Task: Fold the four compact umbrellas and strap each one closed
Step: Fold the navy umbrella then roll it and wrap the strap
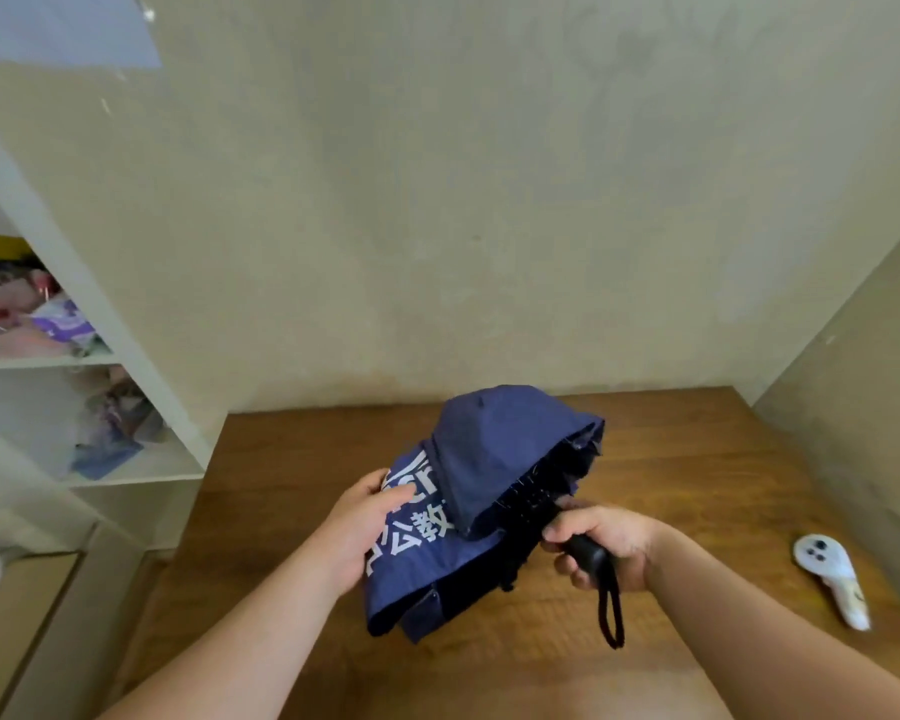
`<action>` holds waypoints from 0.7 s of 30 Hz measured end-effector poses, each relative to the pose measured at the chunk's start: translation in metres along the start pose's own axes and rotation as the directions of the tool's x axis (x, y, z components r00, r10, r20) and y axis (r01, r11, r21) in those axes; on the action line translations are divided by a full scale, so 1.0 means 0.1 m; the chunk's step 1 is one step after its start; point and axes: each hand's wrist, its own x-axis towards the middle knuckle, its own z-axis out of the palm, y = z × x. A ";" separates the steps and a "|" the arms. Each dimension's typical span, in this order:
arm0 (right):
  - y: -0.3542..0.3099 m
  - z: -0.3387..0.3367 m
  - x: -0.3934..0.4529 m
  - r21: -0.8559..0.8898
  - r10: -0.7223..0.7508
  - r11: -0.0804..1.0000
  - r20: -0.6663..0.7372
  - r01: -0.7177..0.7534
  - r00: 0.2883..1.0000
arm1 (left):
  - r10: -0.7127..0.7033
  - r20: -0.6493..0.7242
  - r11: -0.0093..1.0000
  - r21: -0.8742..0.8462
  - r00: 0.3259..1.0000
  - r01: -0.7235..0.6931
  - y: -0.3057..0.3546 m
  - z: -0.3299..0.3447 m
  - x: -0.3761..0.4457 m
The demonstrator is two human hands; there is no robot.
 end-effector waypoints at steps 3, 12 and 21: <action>0.01 0.14 -0.03 -0.127 -0.114 0.987 -0.100 0.101 0.988 | -0.072 0.057 0.997 -0.023 0.996 0.073 -0.01 -0.14 -0.01; -0.13 0.24 -0.11 -0.985 -0.815 -0.133 0.173 0.111 0.553 | -0.111 0.278 0.960 -0.218 0.954 0.175 0.26 -0.38 -0.01; -0.08 0.08 -0.07 -0.884 -0.888 -0.444 0.412 -0.146 0.206 | -0.067 0.130 0.991 -0.111 0.989 0.081 0.34 -0.19 0.10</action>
